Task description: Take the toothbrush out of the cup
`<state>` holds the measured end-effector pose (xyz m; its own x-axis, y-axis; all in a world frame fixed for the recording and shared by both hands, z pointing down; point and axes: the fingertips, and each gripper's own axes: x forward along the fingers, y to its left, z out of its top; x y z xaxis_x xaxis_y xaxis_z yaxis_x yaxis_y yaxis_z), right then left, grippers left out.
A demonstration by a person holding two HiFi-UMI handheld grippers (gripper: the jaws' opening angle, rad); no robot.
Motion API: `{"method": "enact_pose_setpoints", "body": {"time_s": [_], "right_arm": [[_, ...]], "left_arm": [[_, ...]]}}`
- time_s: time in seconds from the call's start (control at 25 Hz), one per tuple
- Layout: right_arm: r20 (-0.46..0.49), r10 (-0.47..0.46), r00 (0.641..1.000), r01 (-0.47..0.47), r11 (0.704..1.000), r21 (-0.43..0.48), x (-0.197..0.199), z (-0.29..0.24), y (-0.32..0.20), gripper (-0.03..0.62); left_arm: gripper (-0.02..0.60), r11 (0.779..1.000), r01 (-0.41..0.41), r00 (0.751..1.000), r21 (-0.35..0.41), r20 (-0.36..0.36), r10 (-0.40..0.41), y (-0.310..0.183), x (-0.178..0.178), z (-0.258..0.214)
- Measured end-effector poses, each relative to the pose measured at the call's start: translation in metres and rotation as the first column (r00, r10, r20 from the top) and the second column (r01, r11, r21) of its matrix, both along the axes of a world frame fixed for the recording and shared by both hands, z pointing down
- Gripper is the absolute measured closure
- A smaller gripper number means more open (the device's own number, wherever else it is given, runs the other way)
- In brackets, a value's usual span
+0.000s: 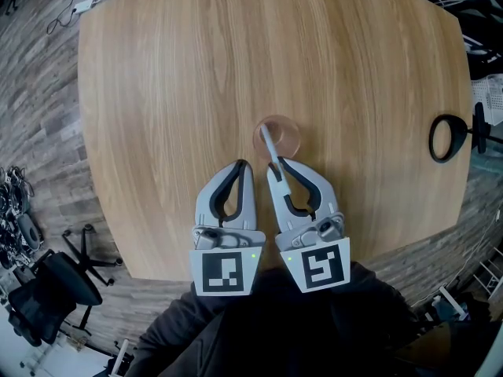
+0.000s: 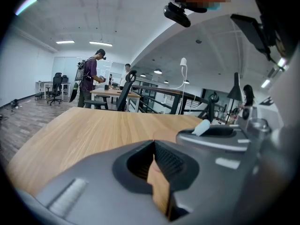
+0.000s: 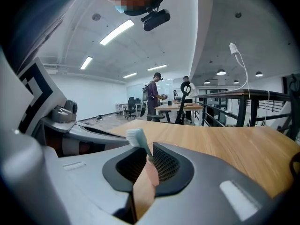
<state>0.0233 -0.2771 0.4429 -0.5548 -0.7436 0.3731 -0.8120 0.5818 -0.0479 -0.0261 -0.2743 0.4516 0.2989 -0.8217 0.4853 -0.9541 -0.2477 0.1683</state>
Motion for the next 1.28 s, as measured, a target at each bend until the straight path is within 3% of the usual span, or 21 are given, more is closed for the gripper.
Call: {"method": "enact_pose_setpoints", "body": {"time_s": [0.12,0.76,1.08,1.28], "right_arm": [[-0.003,0.012,1.0,-0.012,1.0,0.019,0.002,-0.005,-0.001,0.569],[0.027,0.029,0.999,-0.032,0.99,0.136,0.006,-0.05,0.0,0.574],[0.043,0.018,0.999,-0.027,0.973,0.23,-0.004,-0.091,0.029,0.574],[0.05,0.033,0.998,-0.047,0.949,0.313,-0.005,-0.12,0.054,0.574]], "left_arm": [[0.574,1.0,-0.001,1.0,0.009,0.001,0.001,0.001,0.0,-0.003],[0.574,0.991,0.022,0.999,0.133,0.032,-0.027,0.014,-0.007,-0.045],[0.574,0.977,0.022,0.999,0.21,0.033,-0.03,0.044,-0.015,-0.077],[0.574,0.957,-0.001,1.0,0.29,0.027,-0.007,0.064,-0.017,-0.101]]}}
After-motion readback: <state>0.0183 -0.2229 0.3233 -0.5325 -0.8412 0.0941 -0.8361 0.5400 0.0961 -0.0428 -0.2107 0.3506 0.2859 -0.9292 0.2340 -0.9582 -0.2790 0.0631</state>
